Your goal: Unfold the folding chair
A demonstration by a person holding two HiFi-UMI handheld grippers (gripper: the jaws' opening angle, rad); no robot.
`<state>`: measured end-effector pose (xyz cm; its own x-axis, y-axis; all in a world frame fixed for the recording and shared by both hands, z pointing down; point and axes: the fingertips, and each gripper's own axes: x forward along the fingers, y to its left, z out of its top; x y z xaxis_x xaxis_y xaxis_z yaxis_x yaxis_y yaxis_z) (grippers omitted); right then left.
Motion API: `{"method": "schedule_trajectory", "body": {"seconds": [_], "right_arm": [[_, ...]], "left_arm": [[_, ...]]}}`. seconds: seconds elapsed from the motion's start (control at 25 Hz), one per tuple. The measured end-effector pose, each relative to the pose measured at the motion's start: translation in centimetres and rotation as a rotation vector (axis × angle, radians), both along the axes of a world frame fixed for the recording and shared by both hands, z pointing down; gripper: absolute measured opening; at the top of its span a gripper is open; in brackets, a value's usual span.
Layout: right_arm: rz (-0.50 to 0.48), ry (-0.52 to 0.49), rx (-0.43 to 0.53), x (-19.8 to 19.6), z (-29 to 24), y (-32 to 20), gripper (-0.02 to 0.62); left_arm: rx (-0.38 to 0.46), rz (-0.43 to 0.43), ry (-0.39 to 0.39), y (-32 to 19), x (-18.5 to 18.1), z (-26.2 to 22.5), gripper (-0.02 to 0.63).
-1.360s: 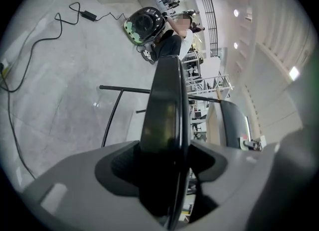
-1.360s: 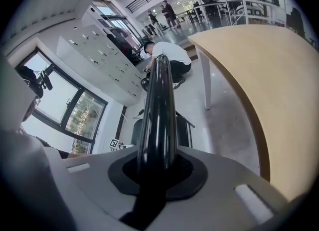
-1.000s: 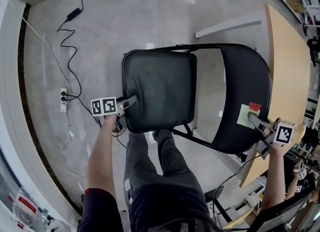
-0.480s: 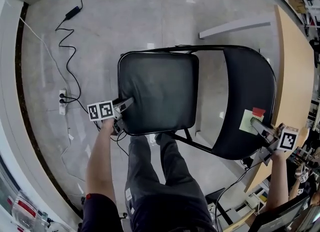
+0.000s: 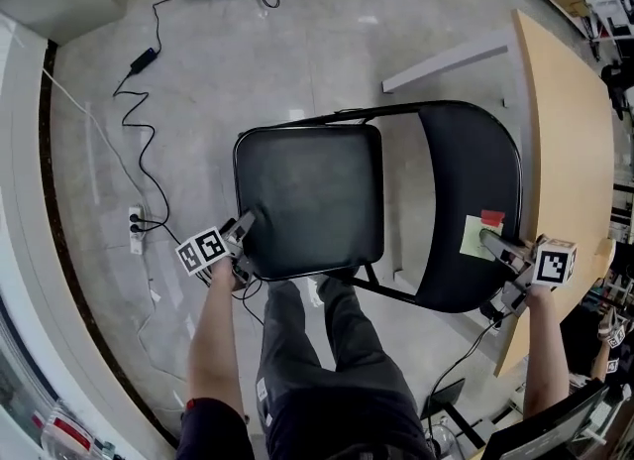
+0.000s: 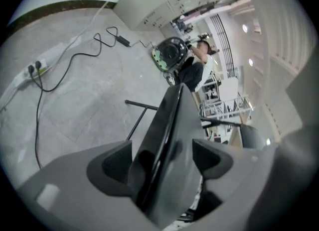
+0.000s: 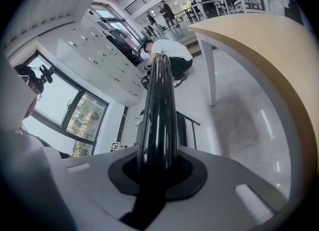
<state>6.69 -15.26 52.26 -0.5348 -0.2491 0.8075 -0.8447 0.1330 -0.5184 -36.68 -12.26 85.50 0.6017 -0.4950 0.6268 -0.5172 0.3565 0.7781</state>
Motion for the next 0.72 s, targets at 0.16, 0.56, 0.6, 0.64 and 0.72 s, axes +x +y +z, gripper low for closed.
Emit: {"method": "schedule_trajectory", "body": {"seconds": [0.16, 0.56, 0.6, 0.64, 0.72], "right_arm": [[0.001, 0.023, 0.011, 0.7, -0.2, 0.4, 0.054], [-0.014, 0.007, 0.013, -0.8, -0.2, -1.4, 0.055], [-0.008, 0.012, 0.005, -0.3, -0.4, -0.8, 0.055], [-0.006, 0.017, 0.004, -0.1, -0.6, -0.5, 0.055], [-0.009, 0.023, 0.009, -0.3, -0.9, -0.5, 0.055]], "left_arm": [[0.012, -0.036, 0.012, 1.6, -0.5, -5.6, 0.362], [0.159, 0.060, 0.002, -2.0, 1.2, -22.9, 0.238], [0.165, 0.092, 0.006, -1.5, 2.6, -24.4, 0.219], [0.166, 0.132, -0.009, -0.8, 3.6, -25.7, 0.177], [0.168, 0.261, -0.104, 1.1, 4.9, -27.9, 0.000]]}}
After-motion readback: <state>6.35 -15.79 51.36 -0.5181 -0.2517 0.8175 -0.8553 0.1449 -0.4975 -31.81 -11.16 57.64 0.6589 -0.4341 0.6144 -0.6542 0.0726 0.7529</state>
